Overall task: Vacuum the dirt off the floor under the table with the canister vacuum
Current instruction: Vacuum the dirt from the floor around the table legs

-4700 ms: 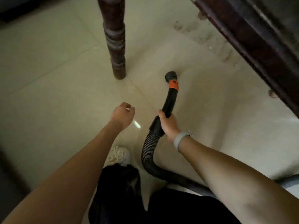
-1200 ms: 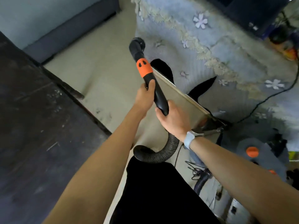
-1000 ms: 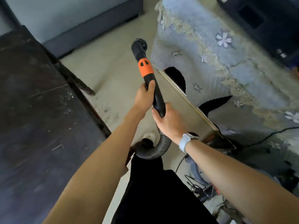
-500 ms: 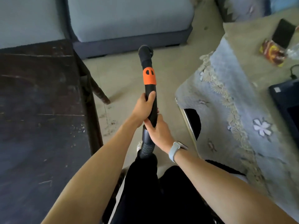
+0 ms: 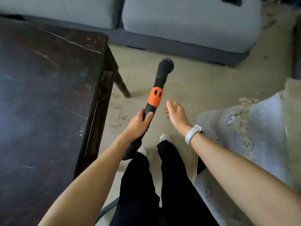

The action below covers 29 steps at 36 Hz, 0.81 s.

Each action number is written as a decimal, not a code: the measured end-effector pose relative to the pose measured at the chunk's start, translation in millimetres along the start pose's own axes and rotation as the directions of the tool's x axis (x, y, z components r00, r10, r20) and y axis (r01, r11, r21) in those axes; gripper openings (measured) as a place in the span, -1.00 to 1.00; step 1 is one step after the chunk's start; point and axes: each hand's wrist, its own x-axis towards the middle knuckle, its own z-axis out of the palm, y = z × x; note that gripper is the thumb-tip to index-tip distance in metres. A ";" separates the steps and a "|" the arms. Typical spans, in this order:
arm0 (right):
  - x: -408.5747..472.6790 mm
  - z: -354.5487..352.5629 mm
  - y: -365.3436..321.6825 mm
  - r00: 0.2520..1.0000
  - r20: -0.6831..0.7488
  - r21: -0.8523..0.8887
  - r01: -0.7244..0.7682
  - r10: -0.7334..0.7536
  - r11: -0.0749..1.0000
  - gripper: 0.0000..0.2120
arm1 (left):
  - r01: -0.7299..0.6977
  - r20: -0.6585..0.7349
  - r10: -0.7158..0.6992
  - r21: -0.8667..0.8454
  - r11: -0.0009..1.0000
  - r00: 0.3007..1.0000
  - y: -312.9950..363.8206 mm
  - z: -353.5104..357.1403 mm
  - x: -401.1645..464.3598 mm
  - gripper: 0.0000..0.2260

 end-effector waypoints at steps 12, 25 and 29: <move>85.7 4.7 -7.6 0.915 0.348 0.293 -0.315 0.206 0.903 -0.73 | 0.220 -0.073 -0.226 -0.085 0.972 0.971 -7.4 52.3 28.2 -0.68; 118.6 54.3 15.4 0.797 0.512 0.245 -0.494 0.321 0.834 -0.61 | 0.400 -0.180 -0.373 0.147 0.905 0.910 -59.7 39.6 21.3 -0.66; 124.8 74.2 36.6 0.777 0.545 0.184 -0.476 0.314 0.860 -0.60 | 0.427 -0.233 -0.390 0.133 0.895 0.891 -86.9 54.1 26.1 -0.65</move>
